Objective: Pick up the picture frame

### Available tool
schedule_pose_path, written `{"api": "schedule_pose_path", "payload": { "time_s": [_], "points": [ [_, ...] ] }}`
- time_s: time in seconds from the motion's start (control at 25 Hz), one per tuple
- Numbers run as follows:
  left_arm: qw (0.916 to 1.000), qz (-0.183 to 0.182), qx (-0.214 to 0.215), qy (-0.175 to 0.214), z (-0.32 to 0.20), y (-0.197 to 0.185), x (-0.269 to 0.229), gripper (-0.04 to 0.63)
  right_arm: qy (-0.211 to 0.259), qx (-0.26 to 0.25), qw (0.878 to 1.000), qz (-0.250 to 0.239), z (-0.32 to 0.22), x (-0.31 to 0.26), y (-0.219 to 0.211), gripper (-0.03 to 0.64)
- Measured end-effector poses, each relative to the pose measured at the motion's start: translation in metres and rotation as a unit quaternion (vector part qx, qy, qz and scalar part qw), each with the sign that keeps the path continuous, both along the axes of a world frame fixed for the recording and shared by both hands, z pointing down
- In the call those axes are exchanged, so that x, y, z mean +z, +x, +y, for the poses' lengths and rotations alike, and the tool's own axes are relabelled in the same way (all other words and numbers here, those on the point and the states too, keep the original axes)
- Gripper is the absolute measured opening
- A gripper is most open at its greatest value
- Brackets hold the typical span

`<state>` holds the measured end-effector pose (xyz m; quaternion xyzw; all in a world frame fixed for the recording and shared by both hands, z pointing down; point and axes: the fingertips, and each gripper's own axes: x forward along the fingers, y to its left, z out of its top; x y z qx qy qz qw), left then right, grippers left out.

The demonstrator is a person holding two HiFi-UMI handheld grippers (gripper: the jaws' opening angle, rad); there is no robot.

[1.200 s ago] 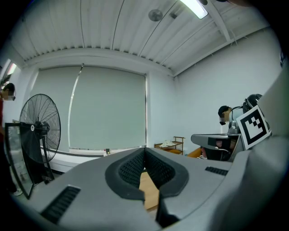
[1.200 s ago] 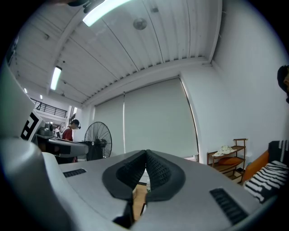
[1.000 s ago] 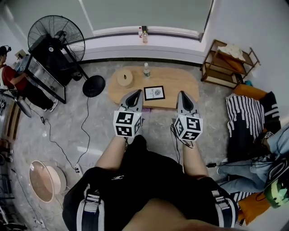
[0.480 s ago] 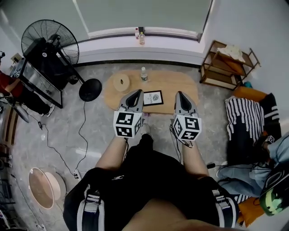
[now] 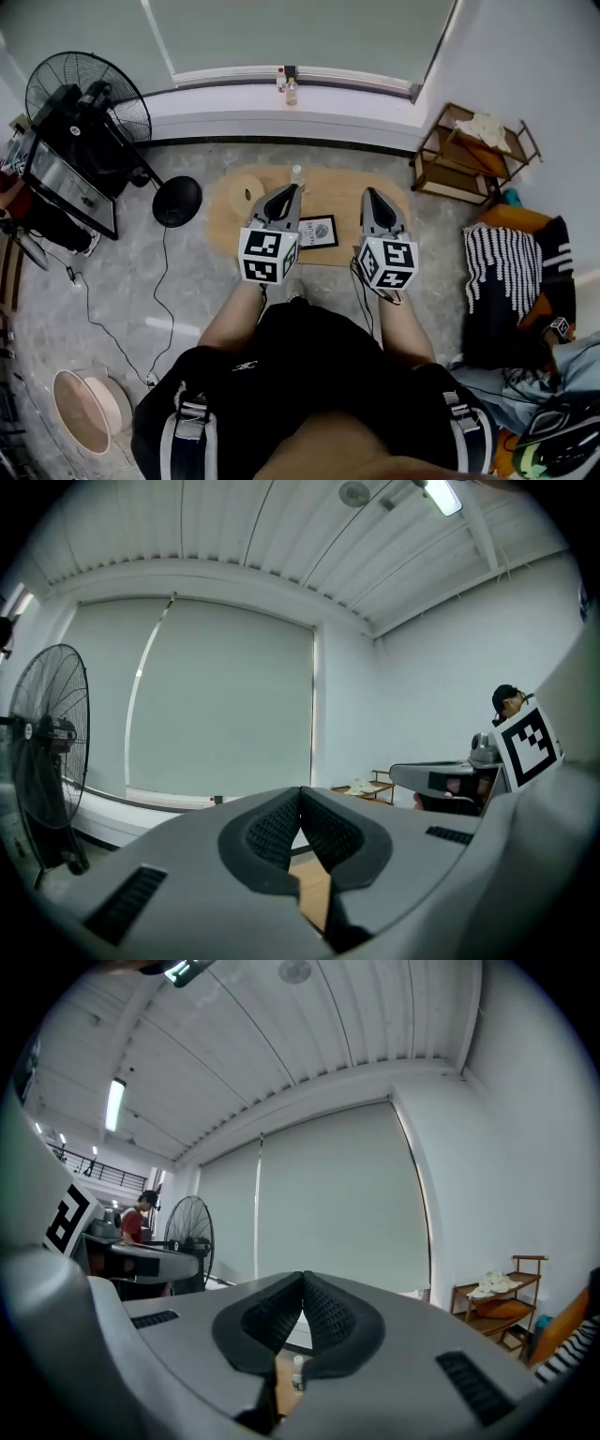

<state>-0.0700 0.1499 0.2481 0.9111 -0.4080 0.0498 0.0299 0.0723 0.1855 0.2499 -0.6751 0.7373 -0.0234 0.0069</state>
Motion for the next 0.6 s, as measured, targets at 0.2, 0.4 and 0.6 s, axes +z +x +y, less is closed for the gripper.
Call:
{"api": "schedule_pose_path", "payload": {
  "time_s": [0.2, 0.4, 0.6],
  "points": [
    [0.9999, 0.010, -0.005, 0.001, -0.088, -0.011, -0.002, 0.020, 0.001, -0.004, 1.000, 0.023, -0.089, -0.007, -0.009, 0.017],
    [0.9998, 0.020, -0.005, -0.006, -0.165, -0.019, -0.003, 0.020, -0.002, -0.006, 1.000, 0.024, -0.166, -0.009, -0.016, 0.017],
    [0.9990, 0.023, -0.006, -0.038, -0.215, -0.028, 0.014, 0.020, -0.026, 0.003, 0.999, 0.019, -0.207, 0.007, -0.016, 0.017]
  ]
}}
